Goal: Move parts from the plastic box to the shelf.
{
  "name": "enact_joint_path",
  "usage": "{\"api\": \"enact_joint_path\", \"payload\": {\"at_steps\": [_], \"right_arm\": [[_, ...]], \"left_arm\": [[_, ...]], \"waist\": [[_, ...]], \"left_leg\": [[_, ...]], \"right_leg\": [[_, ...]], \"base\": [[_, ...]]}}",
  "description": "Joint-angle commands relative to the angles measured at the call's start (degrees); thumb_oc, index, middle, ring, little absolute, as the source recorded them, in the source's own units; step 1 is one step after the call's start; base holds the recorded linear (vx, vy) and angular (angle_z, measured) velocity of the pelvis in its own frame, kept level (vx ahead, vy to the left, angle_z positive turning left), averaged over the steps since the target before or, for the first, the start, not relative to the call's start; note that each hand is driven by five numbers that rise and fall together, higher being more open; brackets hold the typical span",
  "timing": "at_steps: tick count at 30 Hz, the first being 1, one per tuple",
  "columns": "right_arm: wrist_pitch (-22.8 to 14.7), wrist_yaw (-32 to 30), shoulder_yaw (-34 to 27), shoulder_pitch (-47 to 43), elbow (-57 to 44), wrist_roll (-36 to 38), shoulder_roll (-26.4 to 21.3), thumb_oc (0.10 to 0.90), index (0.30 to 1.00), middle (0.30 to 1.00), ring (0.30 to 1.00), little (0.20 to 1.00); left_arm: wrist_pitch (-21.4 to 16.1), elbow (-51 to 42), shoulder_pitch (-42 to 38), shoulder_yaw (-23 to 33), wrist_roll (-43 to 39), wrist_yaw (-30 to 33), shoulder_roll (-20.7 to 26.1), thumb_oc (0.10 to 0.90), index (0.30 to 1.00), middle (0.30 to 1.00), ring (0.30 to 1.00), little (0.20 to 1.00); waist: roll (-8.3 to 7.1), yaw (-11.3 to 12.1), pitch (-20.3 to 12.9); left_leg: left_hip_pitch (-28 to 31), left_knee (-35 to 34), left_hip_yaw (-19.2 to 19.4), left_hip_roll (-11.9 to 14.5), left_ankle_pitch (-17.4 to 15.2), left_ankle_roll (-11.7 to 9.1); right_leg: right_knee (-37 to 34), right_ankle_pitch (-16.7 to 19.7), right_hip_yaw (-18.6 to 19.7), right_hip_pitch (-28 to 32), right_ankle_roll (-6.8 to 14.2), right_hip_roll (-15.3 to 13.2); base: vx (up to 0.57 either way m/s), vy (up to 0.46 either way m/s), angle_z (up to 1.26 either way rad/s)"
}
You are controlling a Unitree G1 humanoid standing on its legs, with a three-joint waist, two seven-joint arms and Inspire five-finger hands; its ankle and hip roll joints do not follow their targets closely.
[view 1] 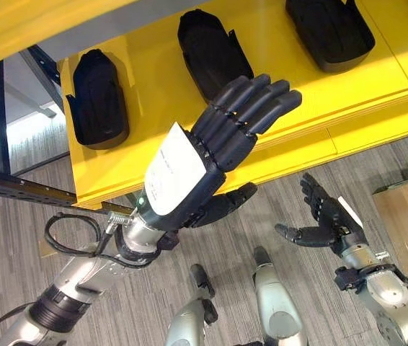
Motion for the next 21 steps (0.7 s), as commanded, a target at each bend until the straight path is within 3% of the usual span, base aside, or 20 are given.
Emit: {"api": "enact_joint_path", "payload": {"at_steps": [1,10,13,19,21], "right_arm": [[-8.4,0.9,-3.9,-1.4,-6.5,2.0,-0.3,0.9,1.0,1.0,1.0,1.0],[-9.9,0.9,-5.1,-0.2,-5.1,3.4,-1.5,0.9,1.0,1.0,1.0,1.0],[-10.1,1.8,-5.7,0.5,-3.4,4.8,-1.6,0.9,1.0,1.0,1.0,1.0],[-7.7,4.5,-6.9,3.4,3.2,7.2,-0.5,0.9,1.0,1.0,1.0,1.0],[-6.2,5.5,-6.4,4.0,7.1,7.2,1.2,0.9,1.0,1.0,1.0,1.0]], "left_arm": [[-4.0,-0.8,-1.3,2.4,-12.0,-8.4,-1.4,0.9,1.0,1.0,1.0,1.0],[-2.6,1.2,5.3,0.9,-19.8,-19.1,0.2,0.9,1.0,1.0,1.0,1.0],[0.3,3.5,8.1,0.2,-22.3,-21.7,1.2,0.9,1.0,1.0,1.0,1.0],[7.8,8.8,15.4,-0.1,-25.1,-27.1,1.2,0.9,1.0,1.0,1.0,1.0],[12.3,11.7,18.5,0.3,-26.2,-29.1,0.3,0.9,1.0,1.0,1.0,1.0]], "waist": [[-2.41,-1.6,-3.3],[-1.96,-1.1,-4.1],[-2.06,-1.0,-5.2],[-3.66,0.7,-10.8],[-3.89,1.7,-12.9]], "left_leg": [[1.6,2.5,-4.2,1.1,-5.9,-0.4],[3.0,1.2,-4.1,1.1,-5.4,-0.5],[4.2,0.7,-3.7,1.2,-5.3,-0.7],[7.8,-0.6,-3.2,2.0,-5.4,-0.9],[9.0,-1.5,-3.2,2.2,-5.1,-1.1]], "right_leg": [[-7.1,2.2,-3.1,3.1,0.4,-0.3],[-8.9,2.6,-3.7,4.9,0.4,-0.2],[-10.1,3.1,-3.8,6.4,0.5,-0.2],[-15.0,4.9,-5.1,11.9,1.4,-0.8],[-16.7,5.8,-6.2,13.7,1.9,-1.4]], "base": [[-0.05,-0.009,0.02],[-0.01,-0.001,0.0],[0.0,0.043,0.02],[0.07,-0.024,0.03],[0.09,-0.009,0.05]]}}
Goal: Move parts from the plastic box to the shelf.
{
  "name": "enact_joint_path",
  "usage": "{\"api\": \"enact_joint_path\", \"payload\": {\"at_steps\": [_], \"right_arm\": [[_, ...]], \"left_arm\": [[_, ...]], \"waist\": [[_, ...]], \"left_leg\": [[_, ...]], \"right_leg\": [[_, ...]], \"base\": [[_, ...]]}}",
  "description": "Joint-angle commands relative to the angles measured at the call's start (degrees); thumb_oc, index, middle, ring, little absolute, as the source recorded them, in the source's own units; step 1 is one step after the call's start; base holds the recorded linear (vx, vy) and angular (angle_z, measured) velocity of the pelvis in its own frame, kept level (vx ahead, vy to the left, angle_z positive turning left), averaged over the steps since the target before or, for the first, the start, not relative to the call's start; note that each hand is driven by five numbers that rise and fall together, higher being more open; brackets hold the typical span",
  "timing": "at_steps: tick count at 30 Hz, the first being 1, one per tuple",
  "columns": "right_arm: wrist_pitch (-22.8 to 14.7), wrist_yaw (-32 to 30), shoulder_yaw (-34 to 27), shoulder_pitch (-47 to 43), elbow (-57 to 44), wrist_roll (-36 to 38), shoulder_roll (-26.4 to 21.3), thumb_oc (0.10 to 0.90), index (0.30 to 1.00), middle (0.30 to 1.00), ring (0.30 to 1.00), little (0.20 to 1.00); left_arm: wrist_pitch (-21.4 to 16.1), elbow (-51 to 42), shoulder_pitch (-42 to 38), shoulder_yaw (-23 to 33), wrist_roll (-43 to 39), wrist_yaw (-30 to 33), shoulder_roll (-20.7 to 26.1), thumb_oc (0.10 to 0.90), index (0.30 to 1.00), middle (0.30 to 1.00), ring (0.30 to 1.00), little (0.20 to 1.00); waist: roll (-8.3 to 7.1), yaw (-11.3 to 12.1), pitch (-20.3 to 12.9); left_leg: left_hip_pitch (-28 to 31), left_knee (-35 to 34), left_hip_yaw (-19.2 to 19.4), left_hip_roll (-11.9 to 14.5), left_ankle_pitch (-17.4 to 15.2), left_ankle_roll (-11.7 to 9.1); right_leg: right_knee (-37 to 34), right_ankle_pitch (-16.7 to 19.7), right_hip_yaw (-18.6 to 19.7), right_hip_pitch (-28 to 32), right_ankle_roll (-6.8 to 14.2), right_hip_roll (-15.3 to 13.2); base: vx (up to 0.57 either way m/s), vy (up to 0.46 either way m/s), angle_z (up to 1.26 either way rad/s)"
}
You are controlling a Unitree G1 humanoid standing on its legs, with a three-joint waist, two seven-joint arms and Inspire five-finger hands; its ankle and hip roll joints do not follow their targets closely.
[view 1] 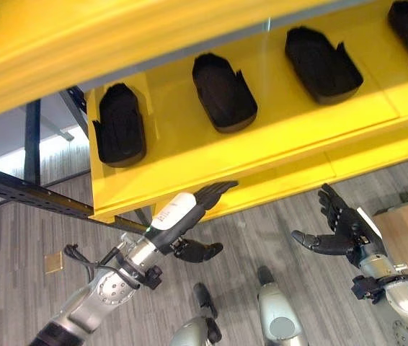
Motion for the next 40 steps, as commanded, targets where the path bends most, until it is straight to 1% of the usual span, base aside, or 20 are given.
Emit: {"api": "enact_joint_path", "payload": {"at_steps": [1,2,3,4,5,6,8,9,10,12,14,15,16,19,24,25,27,28,32,40], "right_arm": [[-2.6,1.7,-1.5,-0.2,-0.6,0.8,2.1,0.9,1.0,1.0,1.0,1.0],[-2.5,1.8,-1.2,-0.2,0.8,0.3,2.6,0.9,1.0,1.0,1.0,1.0],[-1.4,2.7,-0.2,-0.8,4.8,0.6,3.6,0.9,1.0,1.0,1.0,1.0],[-1.0,2.8,0.3,-1.3,6.1,0.4,3.9,0.9,1.0,1.0,1.0,1.0],[-0.5,2.5,3.0,-4.3,14.2,-2.6,6.0,0.9,1.0,1.0,1.0,1.0],[1.0,3.9,4.1,-5.9,18.3,-0.9,7.3,0.9,1.0,1.0,1.0,1.0],[3.1,4.6,5.6,-8.8,25.5,-0.4,10.3,0.9,1.0,1.0,1.0,1.0],[3.8,5.0,6.6,-10.5,31.5,-1.5,11.7,0.9,1.0,1.0,1.0,1.0],[4.7,4.9,7.0,-11.3,34.8,-1.8,12.7,0.9,1.0,1.0,1.0,1.0],[5.5,5.1,7.4,-12.6,39.6,-1.3,13.4,0.9,1.0,1.0,1.0,1.0],[4.9,6.6,6.6,-14.3,47.3,-2.8,14.7,0.9,1.0,1.0,1.0,1.0],[5.1,7.8,5.9,-15.9,54.1,-4.2,15.9,0.9,1.0,1.0,1.0,1.0],[4.6,8.6,5.5,-16.8,58.1,-5.9,16.3,0.9,1.0,1.0,1.0,1.0],[5.8,9.6,4.6,-18.1,63.4,-8.3,17.3,0.9,1.0,1.0,1.0,1.0],[7.0,10.8,2.9,-18.4,70.6,-11.2,18.4,0.9,1.0,1.0,1.0,1.0],[6.8,10.0,2.2,-17.9,71.2,-11.3,18.5,0.9,1.0,1.0,1.0,1.0],[6.5,10.0,1.9,-17.7,71.3,-11.5,18.6,0.9,1.0,1.0,1.0,1.0],[6.1,9.9,1.5,-17.5,71.7,-12.2,18.9,0.9,1.0,1.0,1.0,1.0],[5.0,10.3,1.2,-17.0,72.3,-12.9,19.6,0.9,1.0,1.0,1.0,1.0],[3.9,11.1,1.8,-17.0,72.2,-12.7,19.9,0.9,1.0,1.0,1.0,1.0]], "left_arm": [[2.9,0.9,0.4,2.8,-4.8,-1.8,0.0,0.9,1.0,1.0,1.0,1.0],[3.3,2.1,0.9,2.9,-4.5,-2.4,-0.5,0.9,1.0,1.0,1.0,1.0],[6.1,5.1,2.1,3.1,-2.9,-3.2,-1.4,0.9,1.0,1.0,1.0,1.0],[7.4,6.0,2.4,3.2,-2.6,-3.2,-1.6,0.9,1.0,1.0,1.0,1.0],[11.3,13.2,3.1,2.4,-3.8,-3.7,-3.3,0.9,1.0,1.0,1.0,1.0],[12.7,17.8,3.2,1.8,-3.3,-4.0,-4.8,0.9,1.0,1.0,1.0,1.0],[13.3,26.1,2.7,0.7,-4.9,-7.1,-7.4,0.9,1.0,1.0,1.0,1.0],[15.1,34.9,1.6,0.5,-5.2,-7.6,-10.7,0.9,1.0,1.0,1.0,1.0],[15.2,41.1,0.7,0.5,-4.5,-9.4,-12.6,0.9,1.0,1.0,1.0,1.0],[14.4,47.1,-0.4,0.9,-3.2,-10.0,-15.1,0.9,1.0,1.0,1.0,1.0],[16.5,56.4,-1.3,1.4,-5.8,-9.9,-18.0,0.9,1.0,1.0,1.0,1.0],[13.0,64.9,-2.3,3.3,-5.9,-10.2,-20.9,0.9,1.0,1.0,1.0,1.0],[12.2,67.8,-2.7,3.8,-6.8,-10.3,-22.0,0.9,1.0,1.0,1.0,1.0],[14.0,72.0,-2.7,5.9,-11.2,-13.8,-23.8,0.9,1.0,1.0,1.0,1.0],[11.8,76.4,-1.7,11.6,-18.1,-19.8,-25.2,0.9,1.0,1.0,1.0,1.0],[15.6,76.4,-1.2,13.7,-22.9,-22.3,-25.8,0.9,1.0,1.0,1.0,1.0],[16.9,76.8,-1.0,14.9,-25.5,-23.6,-26.0,0.9,1.0,1.0,1.0,1.0],[18.7,77.8,-0.8,17.1,-28.6,-25.8,-26.3,0.9,1.0,1.0,1.0,1.0],[18.6,79.2,-0.9,20.3,-31.5,-25.2,-26.8,0.9,1.0,1.0,1.0,1.0],[18.9,79.7,-2.0,21.1,-32.0,-24.3,-27.2,0.9,1.0,1.0,1.0,1.0]], "waist": [[-3.65,1.0,-5.7],[-3.76,1.4,-6.2],[-3.96,2.4,-7.4],[-4.04,2.8,-7.7],[-4.47,4.6,-9.5],[-4.64,5.2,-10.4],[-4.94,6.0,-11.4],[-5.2,6.3,-12.0],[-5.38,6.4,-12.5],[-5.65,6.7,-12.9],[-5.89,7.2,-13.2],[-6.15,7.8,-13.6],[-6.21,8.1,-13.8],[-6.24,8.9,-14.3],[-6.37,10.2,-14.8],[-6.29,10.3,-14.7],[-6.3,10.3,-14.7],[-6.28,10.2,-14.7],[-6.3,9.8,-14.8],[-6.21,9.3,-14.9]], "left_leg": [[3.0,1.3,-2.0,0.7,-4.9,-0.9],[3.4,1.0,-1.6,0.8,-4.8,-1.0],[4.2,0.4,-0.6,1.1,-4.6,-1.2],[4.5,0.2,-0.2,1.3,-4.5,-1.4],[5.9,-0.7,1.6,2.1,-4.4,-1.8],[6.3,-1.1,2.0,2.5,-4.3,-2.0],[6.7,-1.1,1.5,3.6,-4.3,-2.3],[6.9,-1.1,0.6,4.1,-4.2,-2.4],[6.8,-1.1,0.2,4.4,-4.0,-2.5],[7.2,-1.1,0.1,4.6,-4.0,-2.7],[7.8,-1.1,0.0,4.6,-4.4,-2.7],[8.4,-1.1,0.3,4.7,-4.7,-2.8],[8.6,-1.1,0.5,4.7,-4.9,-2.8],[9.0,-1.1,0.8,4.8,-5.3,-2.8],[9.6,-1.1,1.0,4.6,-6.1,-2.3],[9.7,-1.1,0.9,4.4,-6.3,-2.1],[9.8,-1.1,1.0,4.4,-6.3,-2.0],[10.0,-1.1,1.0,4.4,-6.4,-1.9],[10.3,-1.1,1.1,4.3,-6.7,-1.8],[10.8,-1.1,1.4,4.3,-6.9,-1.8]], "right_leg": [[-9.3,4.6,-4.8,4.9,2.4,-2.3],[-9.9,4.9,-5.6,5.4,2.6,-2.7],[-11.3,5.5,-8.1,6.6,3.0,-3.6],[-11.7,5.6,-9.1,7.1,3.2,-3.8],[-13.5,6.4,-13.2,9.0,3.8,-4.9],[-14.2,6.7,-14.3,9.7,3.9,-5.0],[-14.8,6.7,-14.7,11.2,3.9,-4.6],[-15.1,6.4,-14.2,12.3,3.6,-4.1],[-15.3,6.5,-14.0,12.6,3.5,-3.9],[-15.9,6.6,-14.0,13.3,3.5,-3.8],[-17.0,7.1,-14.1,14.2,3.7,-3.9],[-18.4,7.8,-14.6,14.9,4.0,-4.1],[-18.8,8.0,-14.9,15.1,4.2,-4.2],[-18.8,8.1,-15.5,15.0,4.5,-4.5],[-18.8,7.9,-16.9,15.6,4.3,-4.6],[-18.8,7.9,-17.1,15.7,4.2,-4.6],[-18.8,7.9,-17.2,15.8,4.2,-4.6],[-18.8,7.9,-17.3,15.9,4.0,-4.6],[-18.8,7.8,-17.3,16.2,3.9,-4.6],[-18.8,7.8,-17.3,16.4,3.9,-4.6]], "base": [[0.07,-0.01,0.14],[0.05,-0.005,0.13],[0.03,0.001,0.09],[0.03,-0.006,-0.01],[0.02,-0.011,-0.16],[0.02,-0.021,-0.57],[0.02,-0.035,-0.77],[0.02,-0.044,-0.17],[0.02,-0.031,0.2],[0.03,-0.024,0.09],[0.06,-0.031,0.17],[0.07,-0.035,0.08],[0.06,-0.028,0.01],[0.03,-0.011,-0.02],[0.05,-0.018,-0.04],[0.0,0.0,0.0],[0.0,0.0,0.0],[0.0,0.0,0.0],[0.0,0.0,0.0],[0.0,0.0,0.0]]}}
